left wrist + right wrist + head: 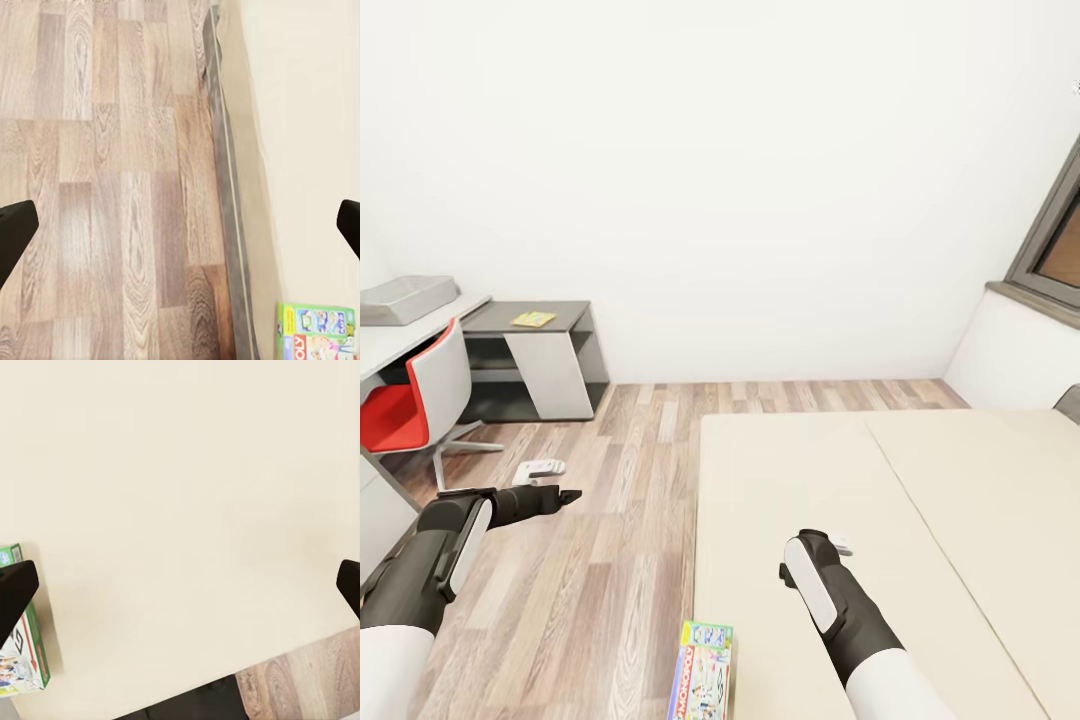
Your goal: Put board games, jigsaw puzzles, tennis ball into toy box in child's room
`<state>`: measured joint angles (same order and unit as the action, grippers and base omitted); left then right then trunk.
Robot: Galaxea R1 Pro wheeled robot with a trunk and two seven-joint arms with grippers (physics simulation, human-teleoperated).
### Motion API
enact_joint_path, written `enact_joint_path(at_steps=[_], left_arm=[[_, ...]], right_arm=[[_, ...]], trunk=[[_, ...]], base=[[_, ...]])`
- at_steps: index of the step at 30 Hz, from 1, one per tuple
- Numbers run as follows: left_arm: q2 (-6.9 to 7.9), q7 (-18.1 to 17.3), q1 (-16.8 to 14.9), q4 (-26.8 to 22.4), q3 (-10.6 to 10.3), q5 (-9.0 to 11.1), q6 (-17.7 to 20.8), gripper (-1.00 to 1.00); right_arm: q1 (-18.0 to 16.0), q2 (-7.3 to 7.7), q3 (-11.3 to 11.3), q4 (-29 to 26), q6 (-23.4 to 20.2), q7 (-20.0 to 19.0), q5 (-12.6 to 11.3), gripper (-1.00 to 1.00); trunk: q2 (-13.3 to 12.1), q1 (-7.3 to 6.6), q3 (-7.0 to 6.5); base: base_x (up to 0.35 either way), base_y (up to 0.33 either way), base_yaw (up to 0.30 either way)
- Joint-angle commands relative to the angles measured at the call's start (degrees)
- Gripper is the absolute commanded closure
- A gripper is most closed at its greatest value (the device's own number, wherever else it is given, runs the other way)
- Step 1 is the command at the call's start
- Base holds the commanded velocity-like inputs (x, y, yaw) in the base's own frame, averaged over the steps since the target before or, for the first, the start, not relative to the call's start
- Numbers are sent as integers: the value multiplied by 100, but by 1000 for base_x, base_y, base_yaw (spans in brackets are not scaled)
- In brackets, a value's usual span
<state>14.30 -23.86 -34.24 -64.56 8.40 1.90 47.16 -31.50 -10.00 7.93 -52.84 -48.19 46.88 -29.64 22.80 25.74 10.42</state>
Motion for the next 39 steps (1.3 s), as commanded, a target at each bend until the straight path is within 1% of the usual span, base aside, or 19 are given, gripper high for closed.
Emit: enact_joint_path(at_steps=[1,39], left_arm=[[-2,-13,-5,-4,6,19,39,-100],[-2,-49,-7,-26,4,30,36,-100]], right_arm=[[-6,0,7,-3,-15,53,-50,-100],[-6,0,7,2,12,49,-15,-100]], trunk=[[12,4,3],[12,4,-358]], base=[[0,0,0],[0,0,0]])
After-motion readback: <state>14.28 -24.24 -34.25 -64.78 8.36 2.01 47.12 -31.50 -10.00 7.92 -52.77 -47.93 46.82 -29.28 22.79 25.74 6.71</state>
